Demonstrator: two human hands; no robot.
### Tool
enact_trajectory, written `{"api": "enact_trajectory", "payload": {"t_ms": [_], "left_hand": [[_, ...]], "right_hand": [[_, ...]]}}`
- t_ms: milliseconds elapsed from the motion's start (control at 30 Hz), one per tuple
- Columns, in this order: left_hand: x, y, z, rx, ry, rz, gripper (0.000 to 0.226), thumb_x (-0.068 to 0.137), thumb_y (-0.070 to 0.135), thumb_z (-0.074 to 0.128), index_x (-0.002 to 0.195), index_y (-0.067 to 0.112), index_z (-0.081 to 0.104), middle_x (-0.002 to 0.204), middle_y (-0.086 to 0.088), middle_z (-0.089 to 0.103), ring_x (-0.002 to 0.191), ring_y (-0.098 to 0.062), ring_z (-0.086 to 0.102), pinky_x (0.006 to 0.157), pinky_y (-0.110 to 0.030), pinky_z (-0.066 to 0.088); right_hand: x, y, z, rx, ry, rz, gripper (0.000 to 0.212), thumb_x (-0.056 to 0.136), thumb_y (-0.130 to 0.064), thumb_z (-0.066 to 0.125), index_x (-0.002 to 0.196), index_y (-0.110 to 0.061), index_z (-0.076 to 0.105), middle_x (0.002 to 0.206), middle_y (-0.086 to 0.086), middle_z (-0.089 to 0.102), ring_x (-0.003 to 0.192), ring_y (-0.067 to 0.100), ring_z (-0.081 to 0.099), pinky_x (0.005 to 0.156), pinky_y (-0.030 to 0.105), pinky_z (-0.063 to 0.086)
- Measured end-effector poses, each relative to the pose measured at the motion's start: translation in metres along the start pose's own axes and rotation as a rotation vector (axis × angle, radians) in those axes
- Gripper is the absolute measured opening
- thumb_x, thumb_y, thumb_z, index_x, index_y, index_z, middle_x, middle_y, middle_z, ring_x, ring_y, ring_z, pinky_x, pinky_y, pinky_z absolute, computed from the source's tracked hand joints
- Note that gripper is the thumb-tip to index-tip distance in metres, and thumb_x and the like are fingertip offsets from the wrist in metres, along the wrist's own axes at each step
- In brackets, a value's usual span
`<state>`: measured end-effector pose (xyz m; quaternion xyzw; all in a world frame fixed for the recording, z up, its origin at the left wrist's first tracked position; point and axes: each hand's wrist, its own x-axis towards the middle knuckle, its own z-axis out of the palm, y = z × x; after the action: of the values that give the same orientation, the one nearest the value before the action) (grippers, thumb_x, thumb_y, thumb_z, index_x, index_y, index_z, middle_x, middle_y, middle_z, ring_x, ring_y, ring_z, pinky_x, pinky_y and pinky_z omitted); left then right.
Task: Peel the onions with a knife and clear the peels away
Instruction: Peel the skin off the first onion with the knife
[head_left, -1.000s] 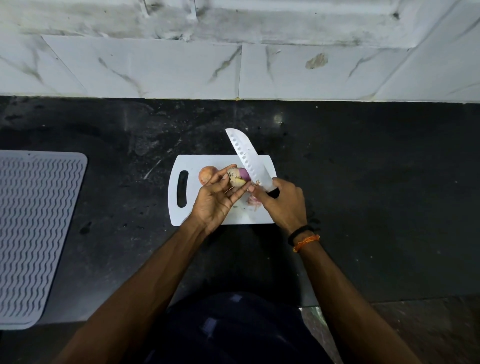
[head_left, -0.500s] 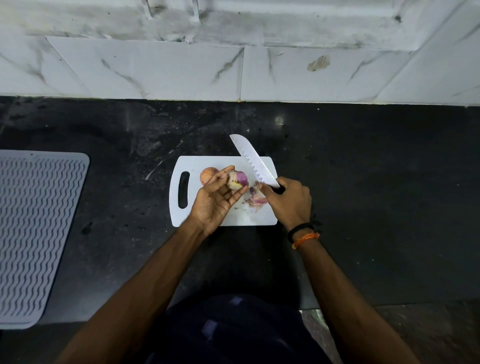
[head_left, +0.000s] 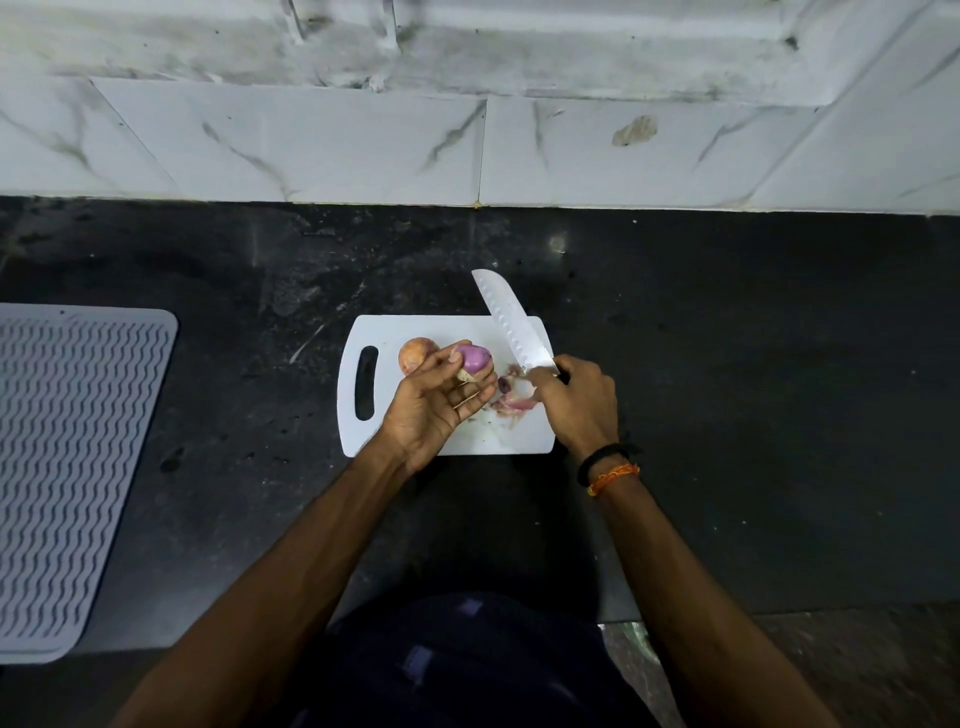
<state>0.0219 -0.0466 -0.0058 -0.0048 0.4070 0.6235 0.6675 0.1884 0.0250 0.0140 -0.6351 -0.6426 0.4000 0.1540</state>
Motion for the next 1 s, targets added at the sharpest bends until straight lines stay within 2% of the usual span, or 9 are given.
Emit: {"api": "enact_trajectory", "payload": {"t_ms": [133, 267, 333, 433, 567, 700, 800, 900, 1000], "left_hand": [[0.0013, -0.0006, -0.0030, -0.026, 0.043, -0.014, 0.052, 0.093, 0.017, 0.062, 0.140, -0.002, 0.049, 0.136, -0.031, 0.057, 0.107, -0.034, 0.065, 0.082, -0.035, 0.059], [0.0015, 0.0002, -0.0026, -0.067, 0.039, -0.036, 0.028, 0.093, 0.015, 0.059, 0.117, 0.002, 0.060, 0.121, -0.026, 0.066, 0.098, -0.036, 0.068, 0.078, -0.035, 0.060], [0.0012, 0.0002, -0.0015, -0.062, 0.038, -0.047, 0.024, 0.095, 0.017, 0.055, 0.114, 0.003, 0.063, 0.114, -0.023, 0.067, 0.090, -0.034, 0.068, 0.075, -0.035, 0.060], [0.0013, 0.0009, -0.0017, 0.006, 0.003, -0.047, 0.039, 0.095, 0.023, 0.055, 0.128, 0.002, 0.064, 0.118, -0.025, 0.064, 0.084, -0.028, 0.066, 0.074, -0.031, 0.058], [0.0010, -0.0002, -0.0005, 0.030, -0.004, -0.038, 0.042, 0.088, 0.027, 0.061, 0.123, 0.006, 0.067, 0.111, -0.023, 0.066, 0.079, -0.024, 0.064, 0.071, -0.029, 0.057], [-0.0013, 0.0001, -0.0001, 0.020, -0.013, -0.063, 0.032, 0.086, 0.023, 0.063, 0.113, 0.005, 0.066, 0.103, -0.019, 0.069, 0.077, -0.024, 0.064, 0.070, -0.029, 0.057], [-0.0036, 0.0002, 0.0014, 0.068, -0.027, -0.071, 0.033, 0.086, 0.024, 0.063, 0.112, 0.003, 0.066, 0.098, -0.015, 0.070, 0.074, -0.021, 0.062, 0.068, -0.026, 0.056], [-0.0043, -0.0002, 0.0021, 0.106, -0.021, -0.058, 0.028, 0.087, 0.025, 0.062, 0.107, 0.005, 0.066, 0.089, -0.011, 0.070, 0.066, -0.017, 0.059, 0.062, -0.023, 0.054], [-0.0025, 0.0007, -0.0005, 0.115, -0.037, -0.041, 0.029, 0.092, 0.026, 0.061, 0.111, 0.006, 0.065, 0.090, -0.011, 0.068, 0.064, -0.016, 0.056, 0.058, -0.023, 0.053]], "right_hand": [[0.0019, -0.0001, -0.0009, -0.022, 0.073, 0.014, 0.036, 0.092, -0.049, 0.062, 0.077, -0.015, 0.066, 0.075, 0.002, 0.068, 0.071, 0.018, 0.064, 0.053, 0.025, 0.037], [0.0051, 0.0066, -0.0009, -0.015, -0.026, -0.059, 0.029, 0.083, -0.040, 0.076, 0.097, -0.015, 0.072, 0.092, -0.001, 0.073, 0.084, 0.016, 0.068, 0.056, 0.024, 0.048], [0.0033, 0.0058, -0.0018, 0.038, -0.083, -0.103, 0.027, 0.083, -0.033, 0.077, 0.099, -0.013, 0.072, 0.094, -0.002, 0.073, 0.087, 0.015, 0.070, 0.064, 0.032, 0.058], [0.0005, 0.0048, -0.0037, 0.110, -0.116, -0.136, 0.032, 0.087, -0.036, 0.071, 0.090, -0.004, 0.068, 0.087, 0.002, 0.073, 0.081, 0.018, 0.070, 0.071, 0.049, 0.059], [-0.0009, 0.0043, -0.0049, 0.074, -0.132, -0.178, 0.046, 0.091, -0.046, 0.064, 0.087, -0.001, 0.065, 0.083, 0.008, 0.070, 0.076, 0.021, 0.069, 0.068, 0.050, 0.057], [-0.0007, 0.0038, -0.0051, 0.032, -0.136, -0.221, 0.052, 0.085, -0.062, 0.055, 0.083, -0.011, 0.066, 0.079, 0.001, 0.071, 0.074, 0.017, 0.069, 0.066, 0.049, 0.058], [0.0008, 0.0027, -0.0065, -0.016, -0.087, -0.291, 0.039, 0.092, -0.050, 0.061, 0.073, -0.016, 0.063, 0.067, -0.004, 0.065, 0.063, 0.012, 0.063, 0.059, 0.042, 0.054], [0.0038, 0.0011, -0.0073, -0.091, -0.052, -0.367, 0.042, 0.094, -0.045, 0.062, 0.066, -0.015, 0.056, 0.059, -0.002, 0.057, 0.056, 0.014, 0.055, 0.052, 0.037, 0.044], [0.0063, -0.0007, -0.0074, -0.126, -0.070, -0.379, 0.042, 0.095, -0.044, 0.062, 0.063, -0.018, 0.055, 0.057, -0.004, 0.055, 0.053, 0.010, 0.052, 0.049, 0.024, 0.036]]}}
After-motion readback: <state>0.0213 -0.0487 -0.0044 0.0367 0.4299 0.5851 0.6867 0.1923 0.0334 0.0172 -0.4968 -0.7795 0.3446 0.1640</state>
